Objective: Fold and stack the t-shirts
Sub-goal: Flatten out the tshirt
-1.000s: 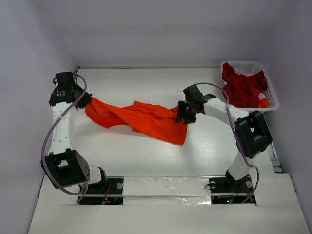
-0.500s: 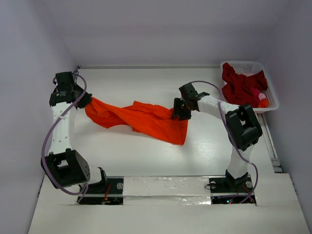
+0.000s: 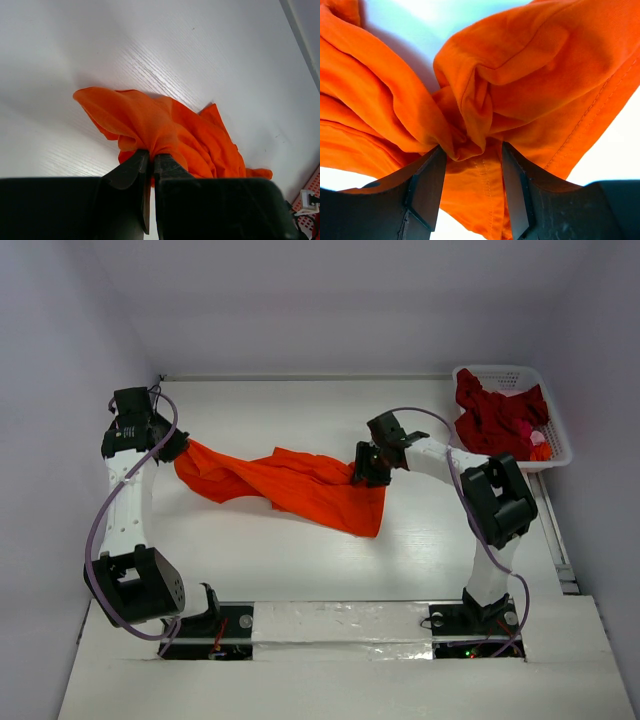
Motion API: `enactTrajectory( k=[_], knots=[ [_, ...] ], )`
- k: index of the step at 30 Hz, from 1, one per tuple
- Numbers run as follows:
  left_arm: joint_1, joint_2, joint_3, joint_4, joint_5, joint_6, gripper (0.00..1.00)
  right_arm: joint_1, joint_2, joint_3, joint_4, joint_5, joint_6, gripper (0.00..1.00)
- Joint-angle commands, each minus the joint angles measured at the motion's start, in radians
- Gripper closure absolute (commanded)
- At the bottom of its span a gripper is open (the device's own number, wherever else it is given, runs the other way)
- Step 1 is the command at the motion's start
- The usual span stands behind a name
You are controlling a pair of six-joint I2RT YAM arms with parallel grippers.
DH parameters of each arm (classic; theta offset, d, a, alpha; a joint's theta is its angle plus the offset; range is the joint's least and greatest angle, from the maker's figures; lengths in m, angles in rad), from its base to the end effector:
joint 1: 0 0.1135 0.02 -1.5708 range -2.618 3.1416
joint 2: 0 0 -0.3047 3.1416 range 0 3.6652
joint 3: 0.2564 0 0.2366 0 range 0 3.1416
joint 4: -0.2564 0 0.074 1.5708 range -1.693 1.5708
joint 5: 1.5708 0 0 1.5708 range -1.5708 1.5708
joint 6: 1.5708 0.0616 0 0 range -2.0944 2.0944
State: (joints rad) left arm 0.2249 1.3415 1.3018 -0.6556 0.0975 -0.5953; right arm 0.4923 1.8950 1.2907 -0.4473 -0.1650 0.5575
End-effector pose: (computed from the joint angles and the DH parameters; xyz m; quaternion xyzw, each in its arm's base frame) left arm 0.2799 0.0579 0.3744 -0.3417 0.8379 -0.1213 0.4080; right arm 0.3533 0.2010 0.2047 0.0103 0.9634 0.1971 0.1815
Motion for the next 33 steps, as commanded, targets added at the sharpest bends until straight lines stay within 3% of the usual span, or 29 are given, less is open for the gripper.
enactTrajectory(
  k=[1,12,33],
  knots=[
    [0.008,-0.019,0.034,0.014,-0.007,0.009,1.0,0.005,-0.045,-0.03,0.055,-0.019,0.018,0.46],
    [0.008,-0.018,0.033,0.014,-0.005,0.011,1.0,0.005,-0.148,-0.094,0.065,-0.007,0.018,0.45],
    [0.008,-0.016,0.036,0.01,-0.01,0.014,1.0,0.005,-0.123,-0.194,0.205,-0.065,0.091,0.45]
  ],
)
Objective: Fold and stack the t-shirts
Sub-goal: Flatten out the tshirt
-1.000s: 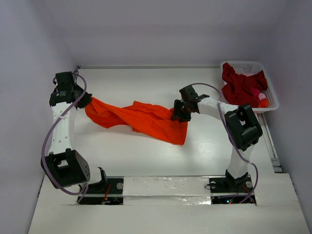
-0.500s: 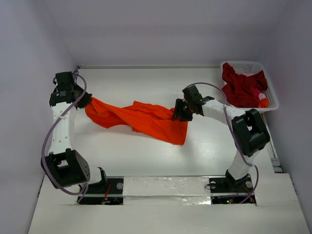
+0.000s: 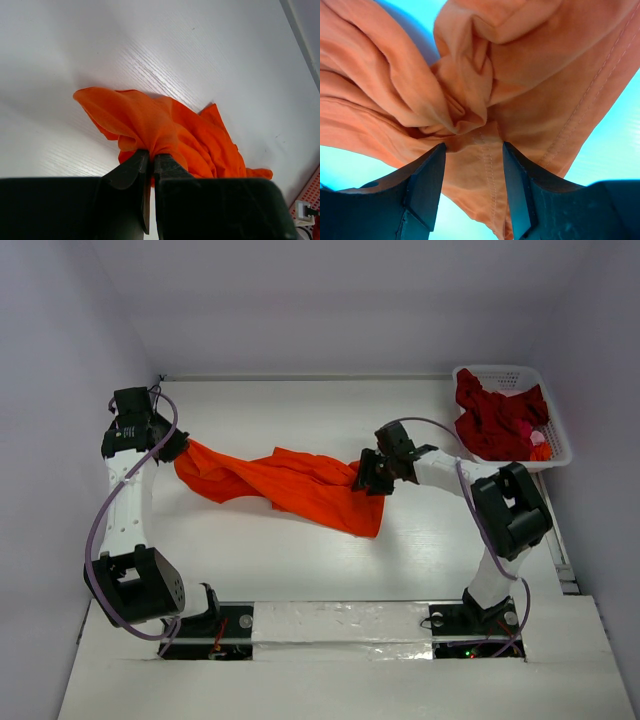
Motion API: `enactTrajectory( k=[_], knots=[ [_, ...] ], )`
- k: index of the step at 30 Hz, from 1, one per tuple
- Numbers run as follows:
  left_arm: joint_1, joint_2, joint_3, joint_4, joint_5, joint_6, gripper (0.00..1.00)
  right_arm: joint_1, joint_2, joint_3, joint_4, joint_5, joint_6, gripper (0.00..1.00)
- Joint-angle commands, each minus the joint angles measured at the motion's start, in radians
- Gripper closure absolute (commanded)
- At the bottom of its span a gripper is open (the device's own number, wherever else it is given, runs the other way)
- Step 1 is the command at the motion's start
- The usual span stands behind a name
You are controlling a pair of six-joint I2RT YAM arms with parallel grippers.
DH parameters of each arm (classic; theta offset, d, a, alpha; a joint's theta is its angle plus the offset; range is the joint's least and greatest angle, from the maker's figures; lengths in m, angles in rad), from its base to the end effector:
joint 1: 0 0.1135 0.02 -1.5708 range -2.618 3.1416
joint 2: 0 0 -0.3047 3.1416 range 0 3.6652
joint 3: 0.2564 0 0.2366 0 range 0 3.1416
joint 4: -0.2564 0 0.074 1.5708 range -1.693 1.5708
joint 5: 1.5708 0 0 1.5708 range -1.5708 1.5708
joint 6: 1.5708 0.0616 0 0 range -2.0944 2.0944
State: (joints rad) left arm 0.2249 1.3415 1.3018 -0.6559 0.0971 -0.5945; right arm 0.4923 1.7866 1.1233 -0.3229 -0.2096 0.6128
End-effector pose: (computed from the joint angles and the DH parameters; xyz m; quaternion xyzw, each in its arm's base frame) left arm 0.2798 0.0579 0.3744 -0.3415 0.8380 -0.1210 0.4080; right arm 0.3258 0.1893 0.2055 0.0273 0.9524 0.2357 0.1914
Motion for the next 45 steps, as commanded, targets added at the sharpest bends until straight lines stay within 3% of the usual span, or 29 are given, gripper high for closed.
enactTrajectory(
  k=[1,8,27,33,45],
  knots=[
    [0.008,-0.018,0.034,0.01,-0.008,0.015,1.0,0.005,-0.013,-0.033,0.09,-0.027,0.053,0.45],
    [0.008,-0.016,0.034,0.01,-0.008,0.015,1.0,-0.032,-0.026,-0.12,0.182,-0.039,0.099,0.46],
    [0.008,-0.018,0.036,0.007,-0.007,0.015,1.0,-0.112,-0.009,-0.129,0.257,-0.083,0.09,0.48],
    [0.008,-0.013,0.04,0.007,-0.008,0.015,1.0,-0.112,0.007,-0.129,0.271,-0.103,0.093,0.68],
    [0.008,-0.005,0.05,0.006,-0.01,0.015,1.0,-0.112,0.017,-0.132,0.288,-0.142,0.09,0.62]
  ],
)
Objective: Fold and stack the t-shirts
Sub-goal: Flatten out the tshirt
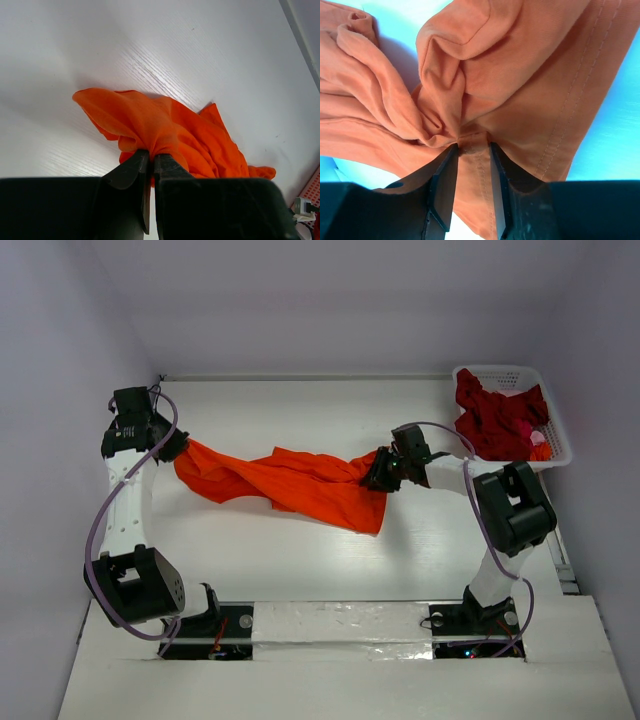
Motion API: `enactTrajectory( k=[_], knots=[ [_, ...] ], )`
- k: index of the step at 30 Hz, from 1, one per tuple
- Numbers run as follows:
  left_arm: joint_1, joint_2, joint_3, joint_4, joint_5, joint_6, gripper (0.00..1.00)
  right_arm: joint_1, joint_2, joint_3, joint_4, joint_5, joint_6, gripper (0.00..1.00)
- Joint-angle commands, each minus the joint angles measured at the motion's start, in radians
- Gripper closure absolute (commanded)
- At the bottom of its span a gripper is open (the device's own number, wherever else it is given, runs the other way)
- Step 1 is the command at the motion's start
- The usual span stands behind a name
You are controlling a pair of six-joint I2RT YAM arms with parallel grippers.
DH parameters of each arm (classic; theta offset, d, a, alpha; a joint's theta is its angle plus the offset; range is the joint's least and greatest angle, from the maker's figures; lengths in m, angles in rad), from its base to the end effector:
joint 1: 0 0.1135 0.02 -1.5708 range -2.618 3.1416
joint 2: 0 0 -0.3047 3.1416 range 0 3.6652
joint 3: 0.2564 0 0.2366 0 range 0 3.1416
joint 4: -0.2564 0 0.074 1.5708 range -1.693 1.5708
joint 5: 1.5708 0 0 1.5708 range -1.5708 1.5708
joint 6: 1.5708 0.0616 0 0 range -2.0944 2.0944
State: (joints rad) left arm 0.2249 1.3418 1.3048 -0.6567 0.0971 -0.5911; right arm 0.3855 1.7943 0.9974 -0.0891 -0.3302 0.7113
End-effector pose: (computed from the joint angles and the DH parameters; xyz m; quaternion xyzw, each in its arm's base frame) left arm 0.2799 0.0579 0.3752 -0.3399 0.8383 -0.1204 0.4090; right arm 0.3391 0.1592 0.1864 0.0962 0.9258 0.3048 0.2019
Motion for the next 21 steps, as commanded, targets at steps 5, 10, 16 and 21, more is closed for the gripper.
enactTrajectory(
  k=[5,10,16,21],
  knots=[
    [0.008,-0.006,0.048,0.006,-0.01,0.011,1.0,-0.005,0.022,-0.008,0.058,-0.023,-0.009,0.59],
    [0.008,-0.004,0.048,0.003,-0.01,0.011,1.0,-0.005,0.054,-0.014,0.08,-0.069,0.014,0.58],
    [0.008,-0.004,0.053,0.002,-0.014,0.014,1.0,-0.005,0.069,-0.034,0.132,-0.076,0.034,0.58],
    [0.008,-0.003,0.053,0.0,-0.016,0.014,1.0,-0.005,0.071,-0.037,0.137,-0.076,0.034,0.64]
  ],
)
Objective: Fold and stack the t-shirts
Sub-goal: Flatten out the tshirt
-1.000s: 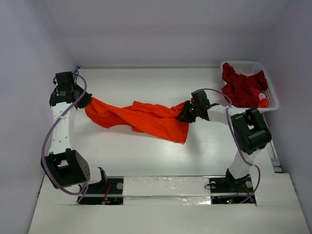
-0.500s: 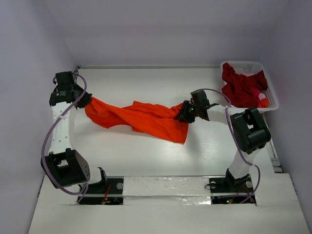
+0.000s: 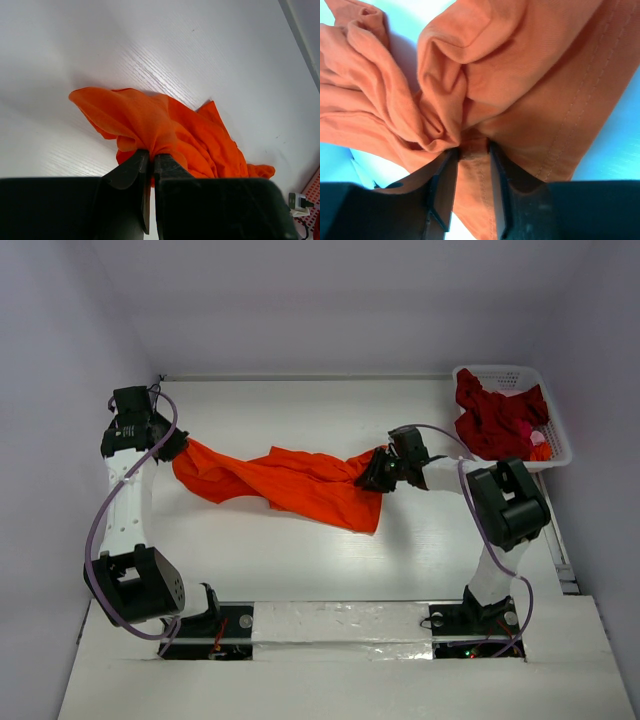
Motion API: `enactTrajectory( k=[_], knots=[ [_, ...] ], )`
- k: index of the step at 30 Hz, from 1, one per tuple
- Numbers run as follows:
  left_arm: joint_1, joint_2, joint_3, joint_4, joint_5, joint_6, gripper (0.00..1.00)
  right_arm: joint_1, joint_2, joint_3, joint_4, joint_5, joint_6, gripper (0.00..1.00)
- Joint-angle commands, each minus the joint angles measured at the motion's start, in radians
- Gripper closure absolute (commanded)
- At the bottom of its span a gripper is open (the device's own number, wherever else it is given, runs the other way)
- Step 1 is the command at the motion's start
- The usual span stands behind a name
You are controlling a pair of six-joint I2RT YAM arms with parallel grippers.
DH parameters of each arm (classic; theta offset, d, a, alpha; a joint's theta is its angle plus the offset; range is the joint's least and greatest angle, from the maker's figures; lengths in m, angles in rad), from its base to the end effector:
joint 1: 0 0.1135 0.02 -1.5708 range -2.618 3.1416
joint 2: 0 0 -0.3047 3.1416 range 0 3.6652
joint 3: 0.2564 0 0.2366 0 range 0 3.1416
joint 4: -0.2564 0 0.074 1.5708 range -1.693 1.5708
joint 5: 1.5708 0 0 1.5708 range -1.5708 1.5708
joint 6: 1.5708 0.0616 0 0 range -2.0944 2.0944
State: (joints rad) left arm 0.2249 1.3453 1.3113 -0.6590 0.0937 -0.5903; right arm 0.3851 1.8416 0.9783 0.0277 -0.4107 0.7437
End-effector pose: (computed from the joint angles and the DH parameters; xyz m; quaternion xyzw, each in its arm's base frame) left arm 0.2808 0.0583 0.3762 -0.3402 0.8380 -0.1188 0.4097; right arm 0.3461 0.1668 0.1754 0.0908 0.9120 0.3490 0.1955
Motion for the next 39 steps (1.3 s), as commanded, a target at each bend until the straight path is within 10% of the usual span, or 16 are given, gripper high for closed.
enactTrajectory(
  k=[1,18,39],
  knots=[
    [0.008,-0.006,0.048,0.004,-0.012,0.014,1.0,-0.005,0.024,-0.018,0.018,0.006,0.002,0.65],
    [0.008,-0.003,0.037,0.012,-0.014,0.012,1.0,-0.005,-0.056,0.088,-0.176,0.079,-0.085,1.0],
    [-0.001,0.002,0.049,0.021,-0.009,0.004,1.0,-0.005,-0.196,0.493,-0.526,0.111,-0.233,1.0]
  ],
)
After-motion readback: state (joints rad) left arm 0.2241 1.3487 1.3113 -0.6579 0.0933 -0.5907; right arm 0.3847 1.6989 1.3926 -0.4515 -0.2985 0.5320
